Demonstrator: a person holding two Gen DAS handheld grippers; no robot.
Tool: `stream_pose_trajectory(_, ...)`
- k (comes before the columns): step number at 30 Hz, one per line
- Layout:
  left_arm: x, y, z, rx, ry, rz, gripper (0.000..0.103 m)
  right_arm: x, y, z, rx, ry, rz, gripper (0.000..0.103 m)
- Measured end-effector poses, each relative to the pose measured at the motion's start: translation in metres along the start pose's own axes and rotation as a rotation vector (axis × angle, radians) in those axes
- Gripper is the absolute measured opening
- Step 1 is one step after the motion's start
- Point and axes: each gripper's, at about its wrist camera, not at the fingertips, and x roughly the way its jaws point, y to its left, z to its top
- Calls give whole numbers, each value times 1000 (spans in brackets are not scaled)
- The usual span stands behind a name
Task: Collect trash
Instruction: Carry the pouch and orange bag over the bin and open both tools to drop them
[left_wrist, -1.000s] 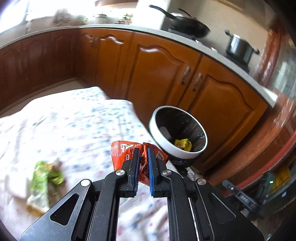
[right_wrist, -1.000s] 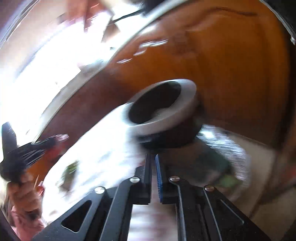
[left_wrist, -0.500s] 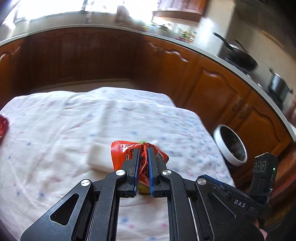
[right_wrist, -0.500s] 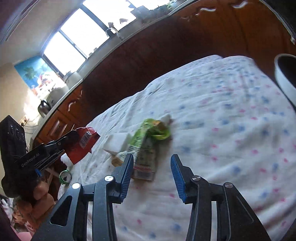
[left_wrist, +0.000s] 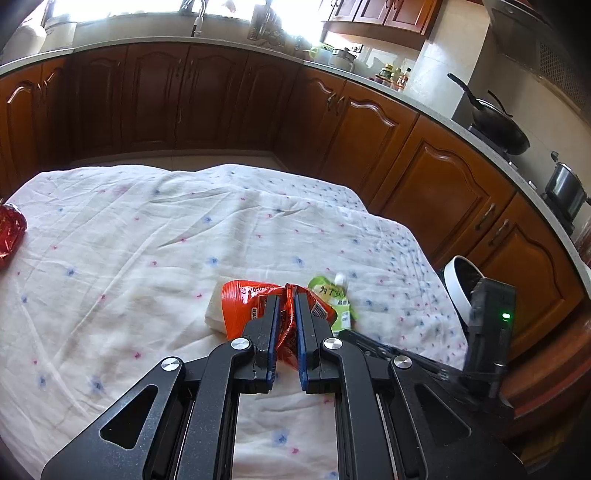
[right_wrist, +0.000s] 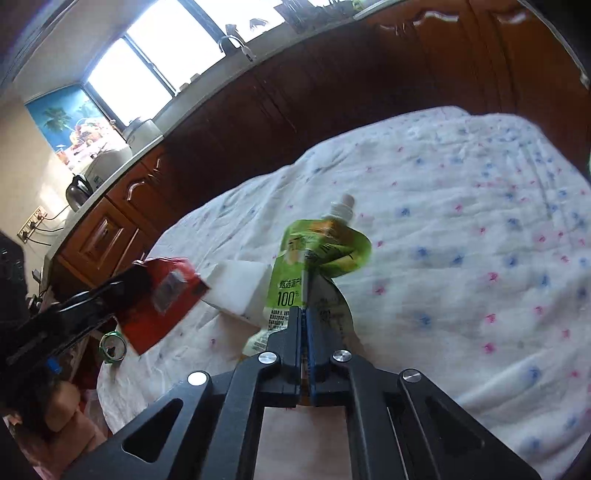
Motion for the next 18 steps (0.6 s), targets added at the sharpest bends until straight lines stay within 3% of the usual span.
stream_pose_trajectory(7, 10, -27, -2, 41, 25, -39, 7, -67, -42, -4, 46, -105, -53, 2)
stream_pose_trajectory(18, 38, -131, -10, 208, 77, -182, 7, -157, -126, -14, 178, -251, -214, 2)
